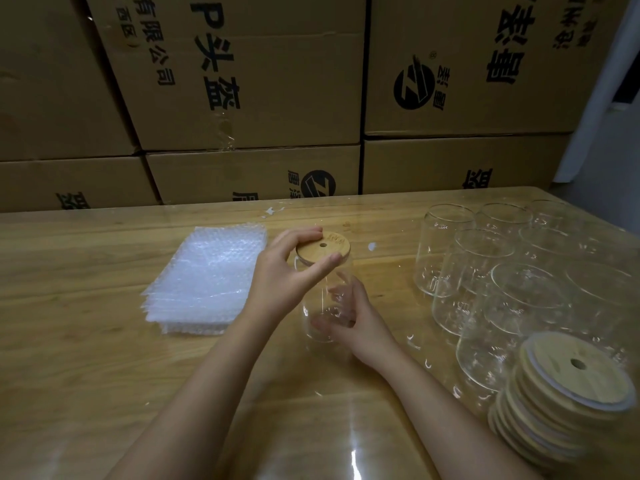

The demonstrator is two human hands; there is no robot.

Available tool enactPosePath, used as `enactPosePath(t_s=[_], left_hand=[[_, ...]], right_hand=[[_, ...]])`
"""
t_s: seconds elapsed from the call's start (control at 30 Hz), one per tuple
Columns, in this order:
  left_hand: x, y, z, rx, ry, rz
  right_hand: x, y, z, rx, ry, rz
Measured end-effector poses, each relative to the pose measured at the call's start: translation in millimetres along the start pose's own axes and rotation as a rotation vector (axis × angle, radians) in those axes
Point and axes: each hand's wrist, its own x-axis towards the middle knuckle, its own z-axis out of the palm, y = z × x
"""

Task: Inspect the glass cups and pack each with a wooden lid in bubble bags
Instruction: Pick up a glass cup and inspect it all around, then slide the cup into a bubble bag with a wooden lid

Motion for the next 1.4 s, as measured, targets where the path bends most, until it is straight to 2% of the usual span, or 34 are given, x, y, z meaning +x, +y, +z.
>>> enactPosePath(t_s=[0.27,0.4,0.5,0.57,0.63,0.7,0.8,0.87,1.0,1.1,1.23,1.4], left_hand=[[-7.4,-7.1,7.7,-0.353,-0.12,-0.17],[-10.9,-9.8,14.1,-0.337,-0.133,-0.173],[-9.1,-18.0,-3.8,-0.218,-0.218,-0.226],[-5.2,-24.8,-22.4,-0.069,-0.184,-0.224],[1.6,-34.0,-43.8,0.251,-0.102,-0.185],[8.2,-42.4,-65.9,0.515,-0.09,-0.178],[13.2,-54.0,-91.9,0.718,-0.274,-0.246],[13.8,-60.6,-103.7,0.742,-0.412,-0.318],[13.1,-67.9,-111.3,0.804,-0.492,-0.347],[14.2,-69.0,-108.8,0.854,-0.43,-0.289],[14.4,-59.9,-110.6,0.886,-0.237,-0.235],[15.3,-21.9,-114.6,0.929,0.171,0.175]], right_hand=[[0.9,1.5,-0.1,-0.01,0.002,-0.008],[1.4,2.9,0.1,-0.012,0.009,-0.002],[0.4,2.1,-0.7,-0.013,0.009,0.005],[-0.4,0.8,-1.5,-0.014,0.009,0.004],[-0.8,-0.8,-1.8,-0.013,0.004,0.008],[-1.3,-1.8,-2.0,-0.007,-0.007,0.017],[-1.7,-3.0,-2.7,-0.001,-0.015,0.027],[-2.1,-4.2,-2.7,0.008,-0.017,0.029],[-2.8,-5.2,-2.6,0.02,-0.026,0.035],[-2.9,-5.7,-2.2,0.016,-0.033,0.026],[-3.9,-4.2,-1.2,0.064,-0.041,0.002],[-9.4,-16.2,-4.4,0.146,0.136,-0.04]])
